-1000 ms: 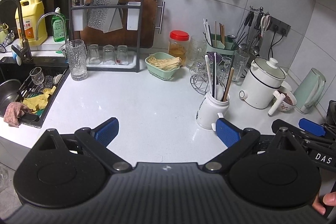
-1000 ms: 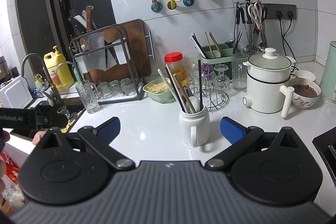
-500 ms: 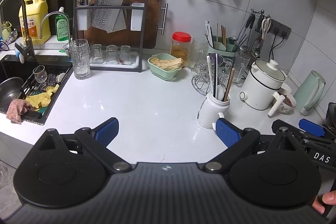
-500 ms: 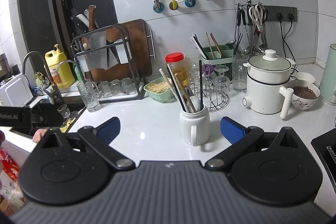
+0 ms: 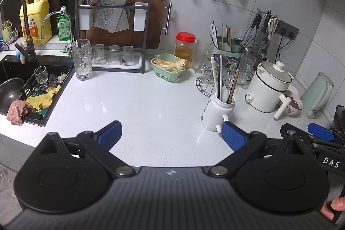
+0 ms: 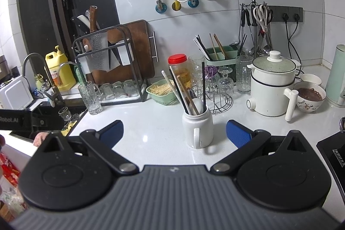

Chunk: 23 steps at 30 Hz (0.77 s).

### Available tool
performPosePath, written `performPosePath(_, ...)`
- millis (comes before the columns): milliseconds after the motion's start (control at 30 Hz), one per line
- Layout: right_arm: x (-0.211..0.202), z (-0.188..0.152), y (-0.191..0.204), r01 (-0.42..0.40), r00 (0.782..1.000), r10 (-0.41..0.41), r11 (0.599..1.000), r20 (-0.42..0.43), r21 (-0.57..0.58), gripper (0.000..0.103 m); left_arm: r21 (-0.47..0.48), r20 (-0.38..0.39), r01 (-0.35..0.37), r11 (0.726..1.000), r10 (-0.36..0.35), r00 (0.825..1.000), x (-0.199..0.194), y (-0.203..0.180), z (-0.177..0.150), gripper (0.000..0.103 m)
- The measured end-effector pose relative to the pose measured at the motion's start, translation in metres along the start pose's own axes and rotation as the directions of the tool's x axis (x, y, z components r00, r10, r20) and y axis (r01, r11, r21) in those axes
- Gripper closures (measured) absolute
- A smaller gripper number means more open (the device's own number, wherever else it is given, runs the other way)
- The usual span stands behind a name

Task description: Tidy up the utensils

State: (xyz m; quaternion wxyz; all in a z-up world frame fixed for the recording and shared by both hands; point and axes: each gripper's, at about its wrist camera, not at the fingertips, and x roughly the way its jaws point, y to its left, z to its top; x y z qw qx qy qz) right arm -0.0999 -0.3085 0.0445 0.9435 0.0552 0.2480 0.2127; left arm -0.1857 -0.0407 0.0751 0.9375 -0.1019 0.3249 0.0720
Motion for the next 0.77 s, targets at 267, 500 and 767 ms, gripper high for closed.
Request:
performPosePath(267, -0.0007, 0.0002, -0.0037, 0.004, 1.0, -0.004, 1.0, 0.0, 0.015, 0.0, -0.004, 0.002, 0.003, 1.0, -0.003, 1.0, -0.0018, -0.0053, 0.0005, 0.003)
performPosePath(500, -0.0006, -0.0014, -0.002, 0.003, 1.0, -0.003, 1.0, -0.003, 0.016, 0.0, 0.0, -0.002, 0.006, 1.0, -0.006, 1.0, -0.003, -0.0055, 0.0001, 0.003)
performPosePath(767, -0.0024, -0.0016, -0.0008, 0.011, 1.0, -0.011, 1.0, -0.002, 0.019, 0.0, -0.006, -0.008, 0.01, 1.0, -0.01, 1.0, -0.0028, -0.0031, -0.0003, 0.003)
